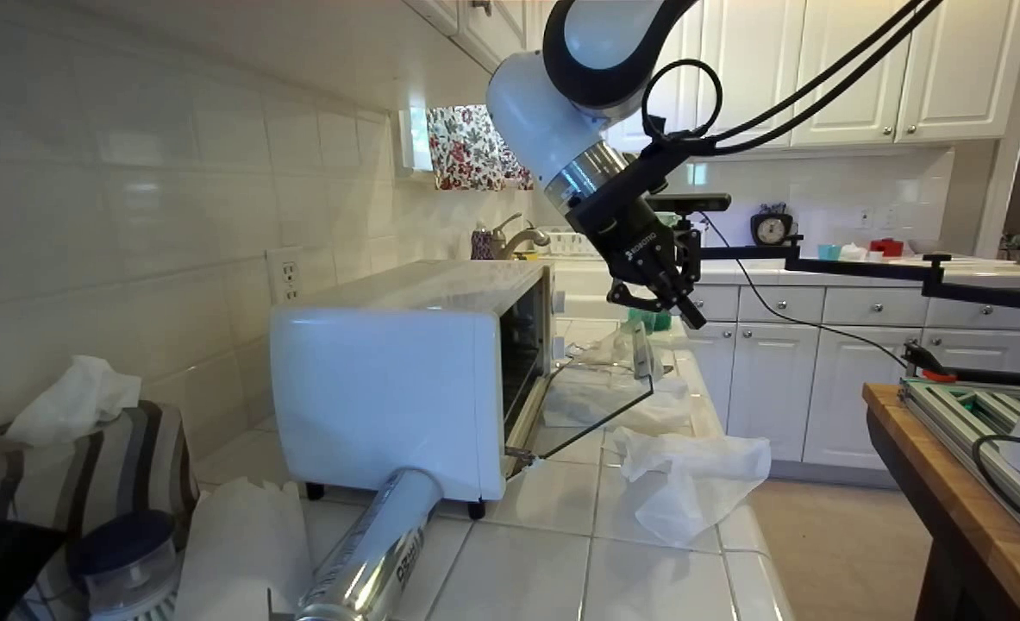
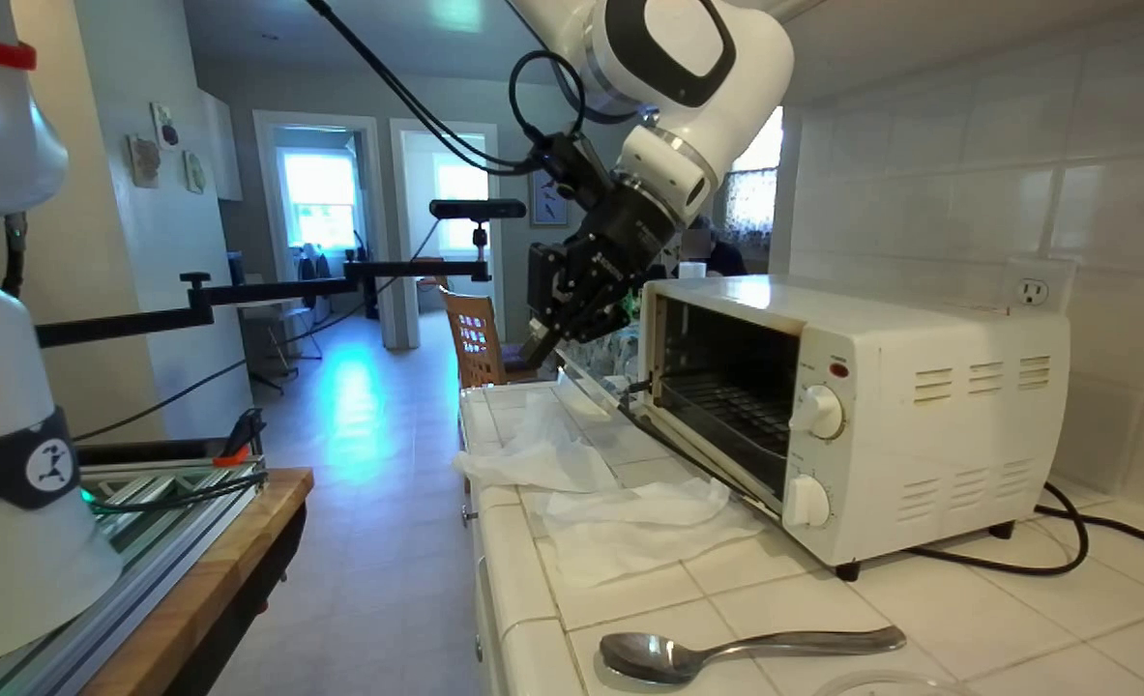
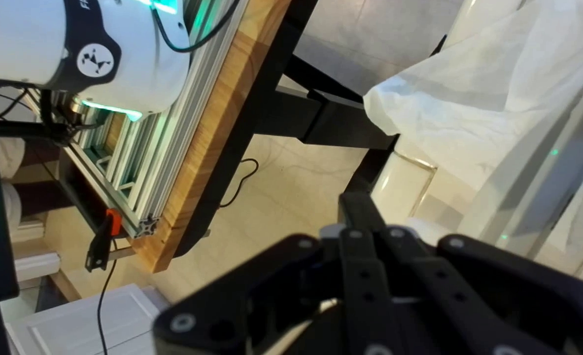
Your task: Open the oven and put a spoon into it
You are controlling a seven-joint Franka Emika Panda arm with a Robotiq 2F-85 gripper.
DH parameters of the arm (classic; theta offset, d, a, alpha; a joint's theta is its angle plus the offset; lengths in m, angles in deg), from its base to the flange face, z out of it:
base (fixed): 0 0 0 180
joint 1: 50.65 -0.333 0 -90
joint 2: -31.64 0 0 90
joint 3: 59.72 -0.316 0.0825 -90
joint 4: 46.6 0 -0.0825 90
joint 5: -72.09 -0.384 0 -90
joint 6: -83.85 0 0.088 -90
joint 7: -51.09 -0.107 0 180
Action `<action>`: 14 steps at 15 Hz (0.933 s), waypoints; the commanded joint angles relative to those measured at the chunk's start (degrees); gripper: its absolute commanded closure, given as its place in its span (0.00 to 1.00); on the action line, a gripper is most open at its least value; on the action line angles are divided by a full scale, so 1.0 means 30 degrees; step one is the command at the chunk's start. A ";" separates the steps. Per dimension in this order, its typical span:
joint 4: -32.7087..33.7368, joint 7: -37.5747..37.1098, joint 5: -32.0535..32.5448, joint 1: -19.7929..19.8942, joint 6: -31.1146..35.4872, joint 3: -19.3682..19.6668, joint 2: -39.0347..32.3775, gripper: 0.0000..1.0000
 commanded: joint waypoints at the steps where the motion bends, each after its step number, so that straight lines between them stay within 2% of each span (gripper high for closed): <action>1: -0.0214 -0.0050 0.0827 -0.0257 0.0820 0.0023 0.0995 1.00; 7: -0.1068 -0.0421 0.2970 -0.0224 0.4979 -0.0010 0.1865 1.00; 11: -0.1983 -0.0230 0.2726 -0.0166 0.7170 -0.0028 0.1784 1.00; 14: -0.2455 -0.0154 0.2607 -0.0168 0.7805 -0.0035 0.1804 1.00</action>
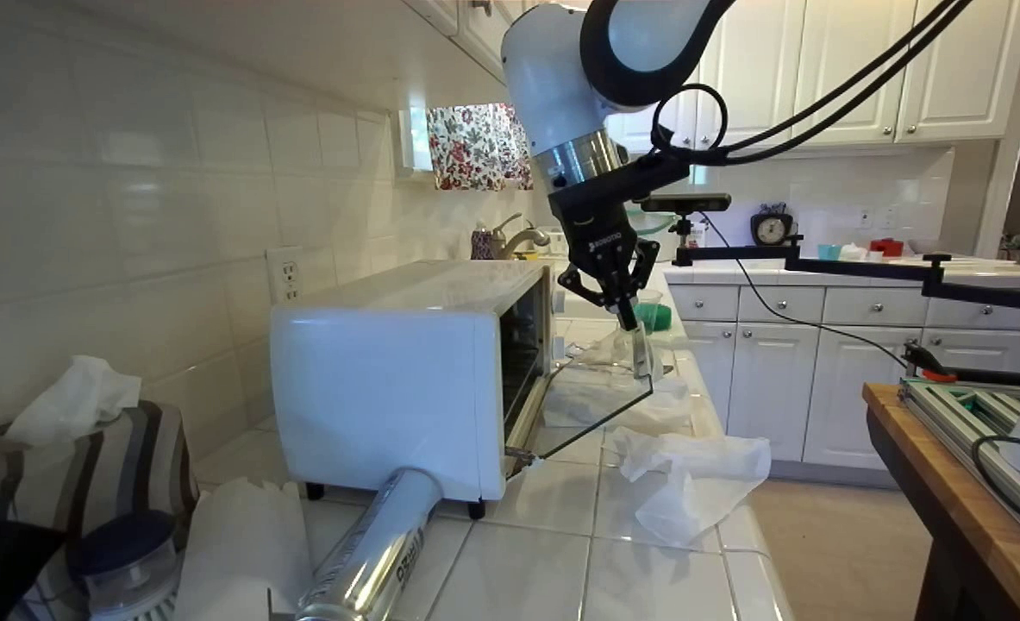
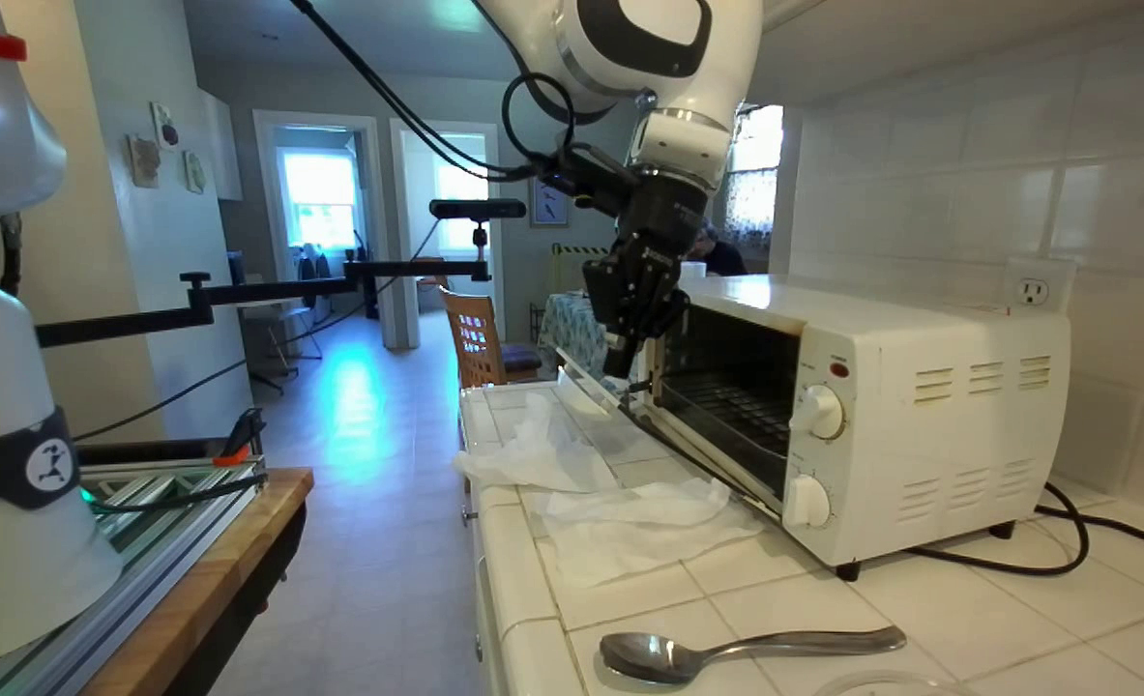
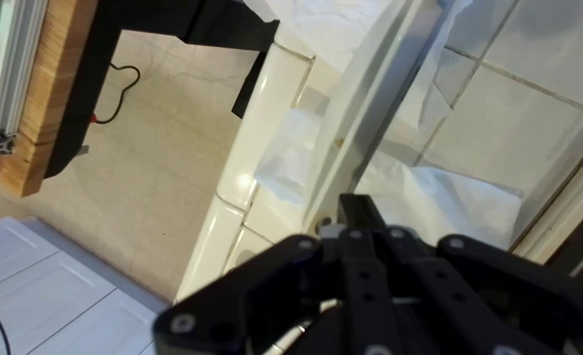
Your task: Open the oven and put a spoon into it
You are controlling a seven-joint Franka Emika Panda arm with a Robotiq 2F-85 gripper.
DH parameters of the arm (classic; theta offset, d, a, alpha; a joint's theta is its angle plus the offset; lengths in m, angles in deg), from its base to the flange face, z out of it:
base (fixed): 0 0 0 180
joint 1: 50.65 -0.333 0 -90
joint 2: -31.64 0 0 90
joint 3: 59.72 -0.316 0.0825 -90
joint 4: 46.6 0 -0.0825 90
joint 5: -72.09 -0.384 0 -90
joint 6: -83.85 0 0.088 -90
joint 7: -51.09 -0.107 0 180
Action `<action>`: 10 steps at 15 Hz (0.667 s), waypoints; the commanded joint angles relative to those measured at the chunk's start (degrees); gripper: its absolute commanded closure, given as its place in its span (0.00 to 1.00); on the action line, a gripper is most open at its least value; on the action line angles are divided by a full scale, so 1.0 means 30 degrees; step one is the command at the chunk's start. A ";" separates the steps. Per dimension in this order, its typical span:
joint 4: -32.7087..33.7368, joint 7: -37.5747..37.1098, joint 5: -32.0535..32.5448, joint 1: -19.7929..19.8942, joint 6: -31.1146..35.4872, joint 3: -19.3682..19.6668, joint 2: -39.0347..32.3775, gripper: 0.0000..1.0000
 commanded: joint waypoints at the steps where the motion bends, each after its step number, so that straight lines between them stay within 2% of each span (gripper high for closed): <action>1: -0.0785 0.0025 0.0064 -0.0013 0.0841 -0.0020 0.0392 1.00; 10: -0.0916 0.0199 -0.0042 -0.0098 0.0029 -0.0145 0.0082 1.00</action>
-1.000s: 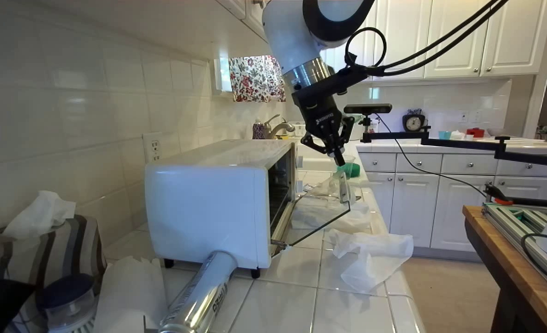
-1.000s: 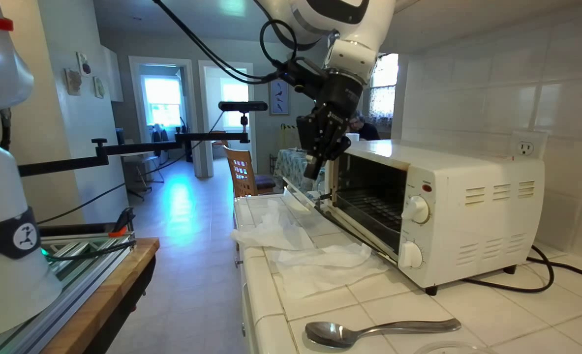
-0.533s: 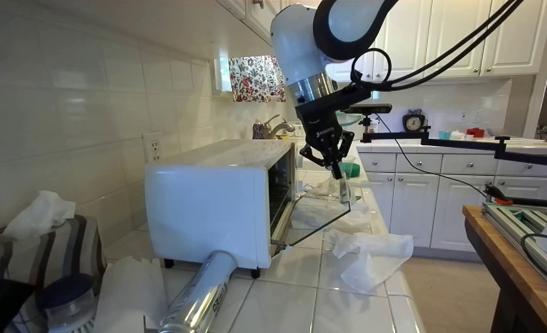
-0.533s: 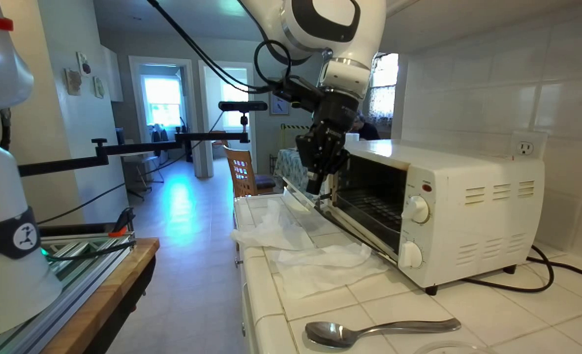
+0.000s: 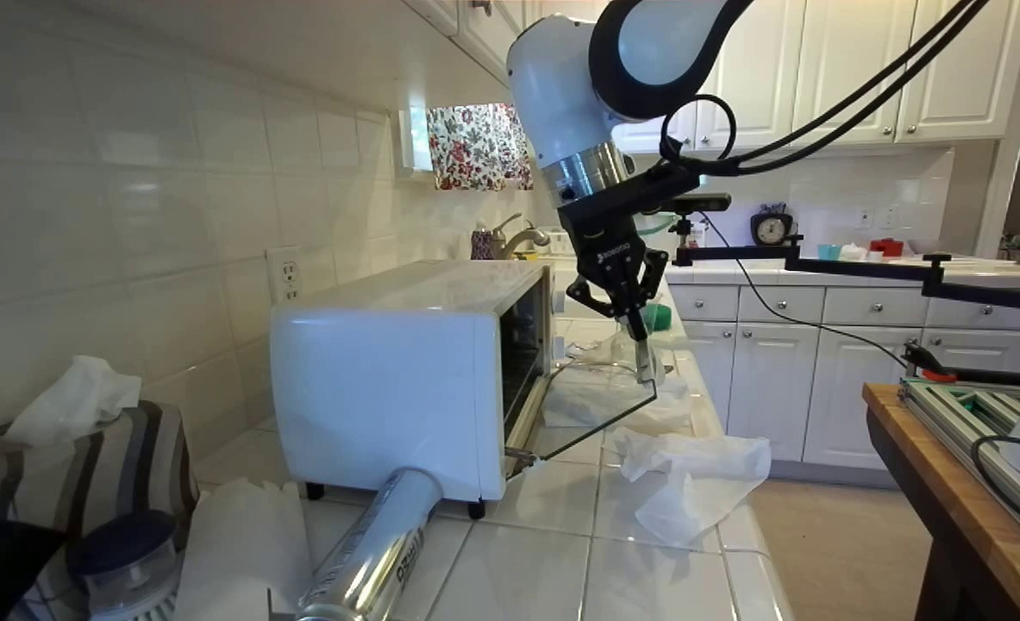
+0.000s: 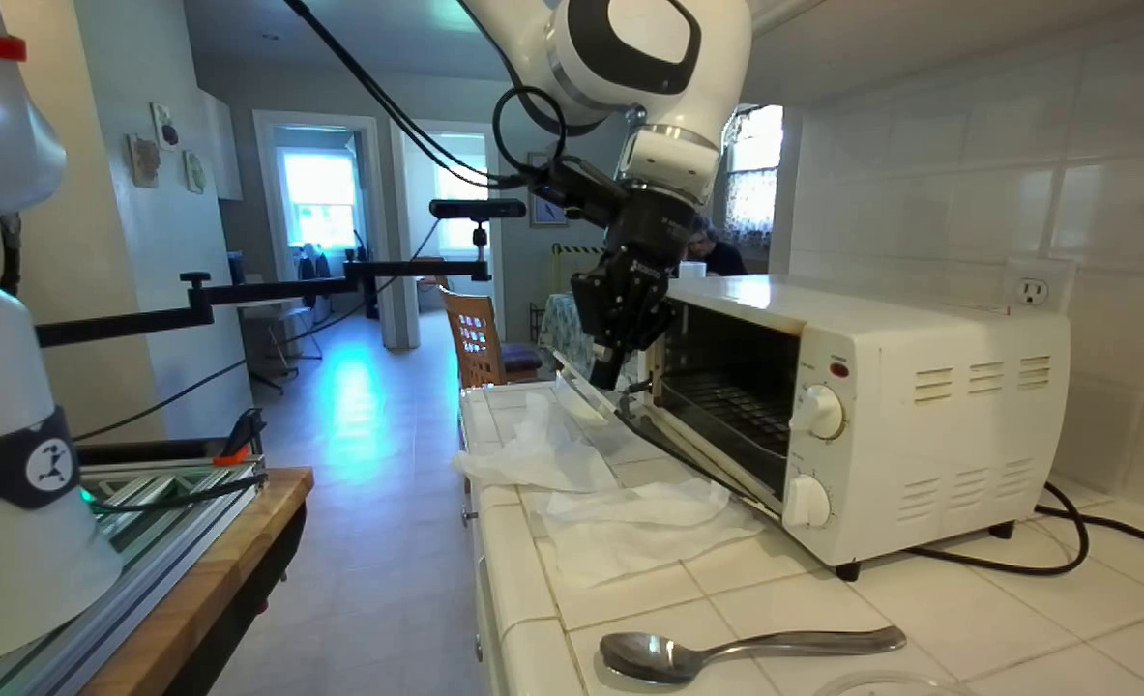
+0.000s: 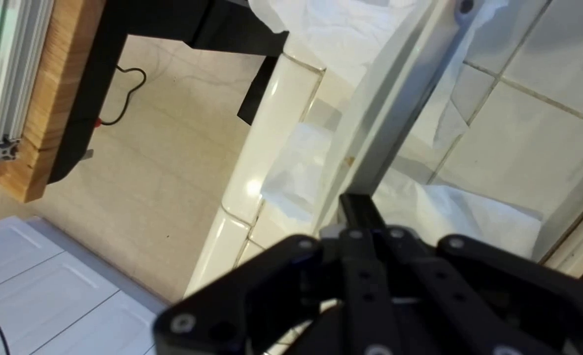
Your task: Open the oven and put a spoon into it
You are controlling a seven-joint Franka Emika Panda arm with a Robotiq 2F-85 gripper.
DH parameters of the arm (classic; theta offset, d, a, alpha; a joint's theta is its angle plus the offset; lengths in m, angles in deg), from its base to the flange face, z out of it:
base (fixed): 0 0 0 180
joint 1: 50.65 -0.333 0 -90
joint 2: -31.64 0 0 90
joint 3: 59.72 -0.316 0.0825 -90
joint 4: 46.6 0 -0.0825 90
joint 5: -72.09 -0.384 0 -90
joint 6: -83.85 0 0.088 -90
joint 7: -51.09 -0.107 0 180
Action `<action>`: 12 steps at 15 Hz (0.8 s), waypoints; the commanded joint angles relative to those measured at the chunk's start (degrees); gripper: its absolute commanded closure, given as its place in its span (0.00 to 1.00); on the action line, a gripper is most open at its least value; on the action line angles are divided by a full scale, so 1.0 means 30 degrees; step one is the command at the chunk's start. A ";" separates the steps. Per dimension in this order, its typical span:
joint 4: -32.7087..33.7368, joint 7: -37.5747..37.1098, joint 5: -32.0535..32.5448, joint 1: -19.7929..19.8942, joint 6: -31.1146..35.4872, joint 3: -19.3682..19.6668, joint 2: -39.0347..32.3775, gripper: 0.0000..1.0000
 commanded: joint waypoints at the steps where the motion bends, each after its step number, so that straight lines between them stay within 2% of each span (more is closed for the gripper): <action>1: -0.0324 0.0250 -0.0086 -0.0047 -0.0406 -0.0068 0.0035 1.00; 6: -0.0212 0.0105 0.0143 -0.0178 -0.1832 -0.0052 -0.0527 1.00; 12: -0.0278 0.0191 0.0026 -0.0224 -0.1971 -0.0099 -0.0388 1.00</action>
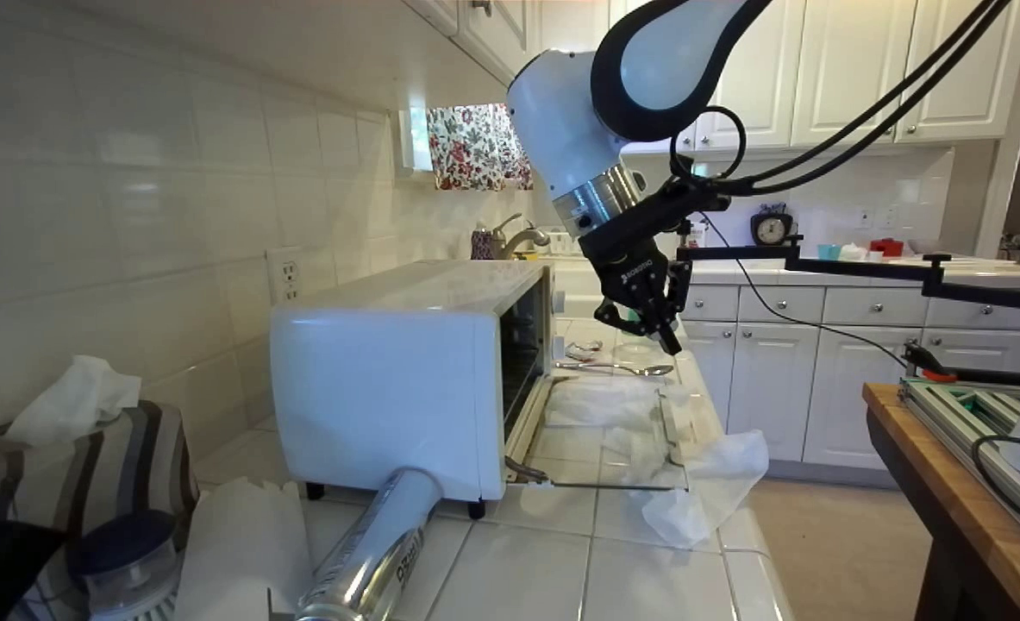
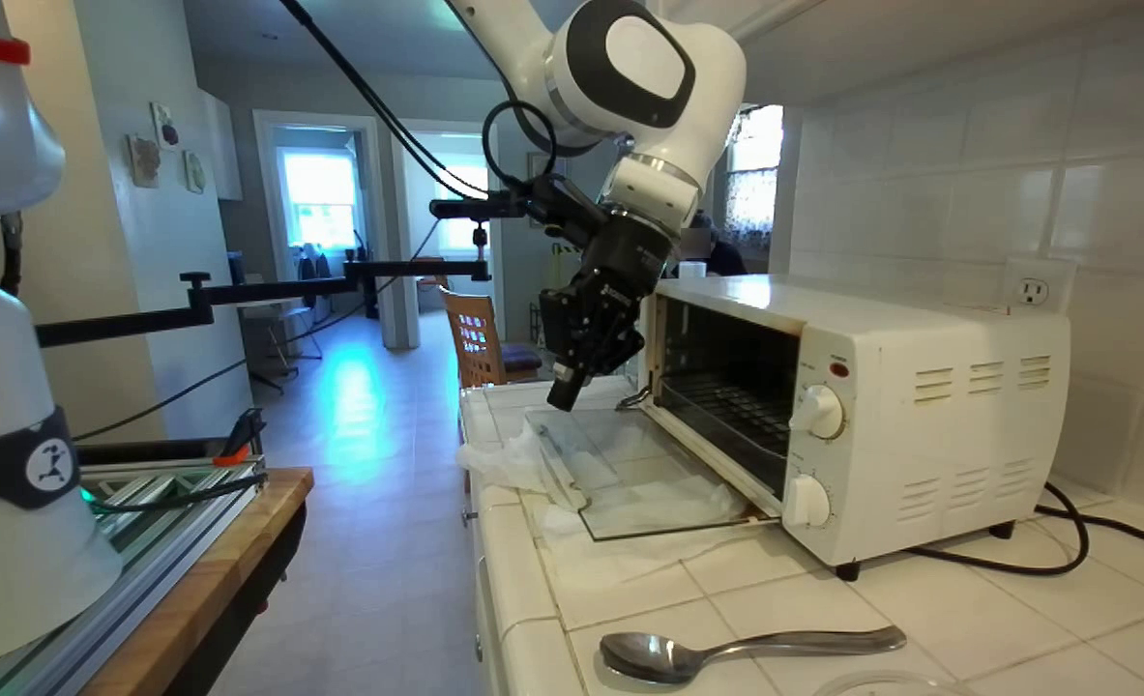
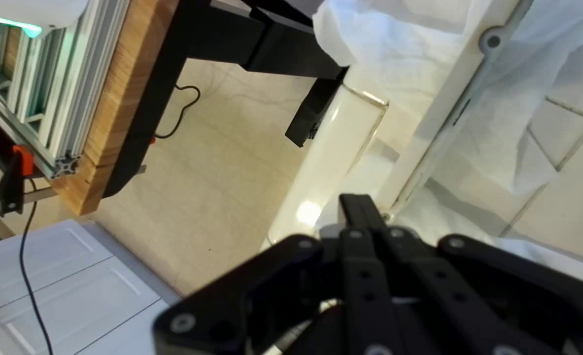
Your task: Open the oven and put a spoon into it
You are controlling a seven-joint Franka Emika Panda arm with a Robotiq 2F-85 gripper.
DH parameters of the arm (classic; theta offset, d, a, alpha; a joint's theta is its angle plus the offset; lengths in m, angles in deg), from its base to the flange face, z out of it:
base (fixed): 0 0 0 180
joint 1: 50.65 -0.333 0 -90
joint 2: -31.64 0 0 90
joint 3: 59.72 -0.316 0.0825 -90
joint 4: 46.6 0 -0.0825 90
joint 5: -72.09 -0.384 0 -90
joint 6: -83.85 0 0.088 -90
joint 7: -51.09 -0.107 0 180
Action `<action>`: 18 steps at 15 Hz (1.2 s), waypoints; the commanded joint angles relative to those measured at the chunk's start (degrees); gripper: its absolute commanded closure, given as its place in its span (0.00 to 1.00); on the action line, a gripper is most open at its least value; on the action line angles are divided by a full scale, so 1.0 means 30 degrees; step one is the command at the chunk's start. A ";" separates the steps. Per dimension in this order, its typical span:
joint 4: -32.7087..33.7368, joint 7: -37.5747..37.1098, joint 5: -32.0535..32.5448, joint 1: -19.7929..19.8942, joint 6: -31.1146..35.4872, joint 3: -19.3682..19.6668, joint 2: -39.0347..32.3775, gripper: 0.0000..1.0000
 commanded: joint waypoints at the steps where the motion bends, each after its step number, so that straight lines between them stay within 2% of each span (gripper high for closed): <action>1: -0.0067 0.0198 0.0057 -0.0136 -0.0189 -0.0095 0.0393 1.00; 4: -0.0290 0.0525 0.0050 -0.0294 -0.0192 -0.0342 0.1156 0.98; 5: -0.0530 0.0955 0.0212 -0.0358 -0.0085 -0.0475 0.1654 0.74; 7: -0.0892 0.1222 0.0338 -0.0428 -0.0421 -0.0684 0.2822 0.71; 12: -0.2012 0.1160 -0.0336 0.0061 -0.1773 -0.0823 0.6059 0.35; 15: -0.3692 0.1515 0.0228 0.0372 -0.2245 -0.0969 0.8449 0.12; 17: -0.5630 0.2947 0.1167 0.0806 -0.1039 -0.0789 1.0227 0.00; 18: -0.6569 0.4027 0.1418 0.1088 -0.0237 -0.0572 1.0968 0.00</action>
